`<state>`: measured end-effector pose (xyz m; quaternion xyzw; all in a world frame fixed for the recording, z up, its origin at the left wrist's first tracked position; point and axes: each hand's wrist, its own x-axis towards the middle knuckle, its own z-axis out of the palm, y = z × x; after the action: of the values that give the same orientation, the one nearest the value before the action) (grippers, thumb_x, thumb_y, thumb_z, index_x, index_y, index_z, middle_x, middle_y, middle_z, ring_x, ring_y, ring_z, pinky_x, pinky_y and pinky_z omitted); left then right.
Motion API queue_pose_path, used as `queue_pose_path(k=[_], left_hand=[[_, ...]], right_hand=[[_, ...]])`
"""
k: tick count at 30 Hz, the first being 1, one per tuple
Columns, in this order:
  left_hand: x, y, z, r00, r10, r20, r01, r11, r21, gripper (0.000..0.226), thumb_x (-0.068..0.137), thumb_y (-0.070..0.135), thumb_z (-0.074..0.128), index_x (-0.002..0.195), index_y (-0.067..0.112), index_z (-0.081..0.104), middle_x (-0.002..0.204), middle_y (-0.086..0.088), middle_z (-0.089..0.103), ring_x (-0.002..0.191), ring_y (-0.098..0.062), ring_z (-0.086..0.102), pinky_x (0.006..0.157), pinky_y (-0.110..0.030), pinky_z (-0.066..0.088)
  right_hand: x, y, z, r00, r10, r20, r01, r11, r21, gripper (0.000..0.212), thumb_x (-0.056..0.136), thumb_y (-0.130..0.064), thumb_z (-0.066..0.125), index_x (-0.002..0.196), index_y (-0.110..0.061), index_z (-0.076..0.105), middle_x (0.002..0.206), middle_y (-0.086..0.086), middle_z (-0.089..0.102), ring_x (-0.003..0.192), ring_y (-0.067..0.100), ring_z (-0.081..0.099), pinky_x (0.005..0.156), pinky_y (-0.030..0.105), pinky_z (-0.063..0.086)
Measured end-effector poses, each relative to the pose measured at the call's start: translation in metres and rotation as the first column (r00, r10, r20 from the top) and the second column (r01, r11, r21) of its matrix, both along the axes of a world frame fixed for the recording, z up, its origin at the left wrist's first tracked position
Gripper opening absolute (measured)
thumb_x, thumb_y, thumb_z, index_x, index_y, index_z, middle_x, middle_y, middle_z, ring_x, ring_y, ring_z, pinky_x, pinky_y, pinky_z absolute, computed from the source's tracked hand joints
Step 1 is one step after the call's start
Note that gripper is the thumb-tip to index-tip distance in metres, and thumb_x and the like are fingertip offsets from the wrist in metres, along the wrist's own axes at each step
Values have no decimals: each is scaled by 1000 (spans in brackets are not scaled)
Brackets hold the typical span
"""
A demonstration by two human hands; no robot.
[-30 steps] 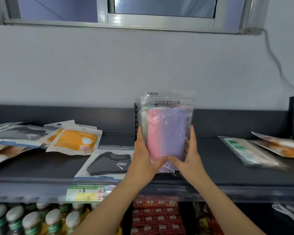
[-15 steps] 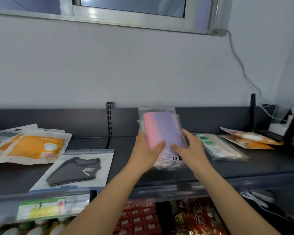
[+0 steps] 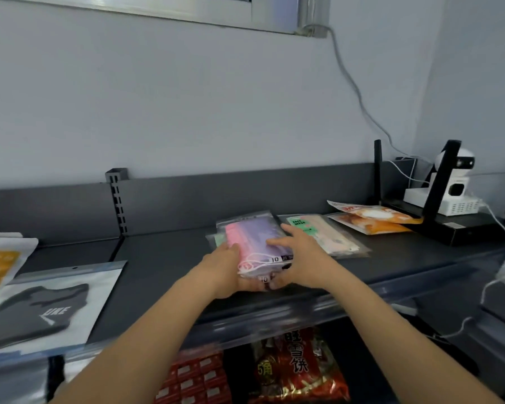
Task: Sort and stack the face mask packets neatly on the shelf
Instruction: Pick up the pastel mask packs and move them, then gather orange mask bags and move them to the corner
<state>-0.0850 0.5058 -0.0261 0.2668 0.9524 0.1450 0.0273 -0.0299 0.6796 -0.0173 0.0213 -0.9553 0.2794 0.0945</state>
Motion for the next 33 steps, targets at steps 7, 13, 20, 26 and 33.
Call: queue_pose_path(k=[7,13,20,26,33], left_hand=[[-19,34,1,997,55,-46,-58,995,-76,99,77,64,61,145,4,21,146,-13,32,123,-32,42,101,-39,40],[-29,42,2,997,57,-48,-57,998,-8,98,76,57,67,143,0,25,144,-16,36,119,-29,47,98,-33,41],[-21,15,6,999,34,18,-34,999,2,110,72,63,66,149,8,10,156,-10,12,134,-26,34,110,-34,32],[-4,1,9,996,19,-89,-28,994,-104,109,75,61,65,151,18,0,158,-6,7,137,-33,26,110,-46,30],[26,-84,17,965,97,-244,-140,977,-163,93,72,63,66,144,14,32,147,-6,38,128,-31,40,100,-46,41]], right_hand=[[-15,19,-7,991,43,-124,12,911,412,62,87,-22,62,144,-25,36,152,-4,33,140,16,28,112,37,27],[-27,22,-8,994,59,-93,-20,928,372,61,90,-16,57,145,-20,32,154,1,29,140,19,28,113,29,25],[-21,8,-2,995,93,-38,-72,926,371,62,86,-23,63,142,-21,37,147,1,39,132,23,41,108,34,33],[-21,-17,5,998,40,-41,-10,836,549,72,84,-42,61,145,-29,25,152,-2,25,140,21,21,113,47,17],[-34,-101,14,931,364,-33,-302,818,490,78,83,-43,64,147,-30,22,154,-5,24,141,15,23,115,37,22]])
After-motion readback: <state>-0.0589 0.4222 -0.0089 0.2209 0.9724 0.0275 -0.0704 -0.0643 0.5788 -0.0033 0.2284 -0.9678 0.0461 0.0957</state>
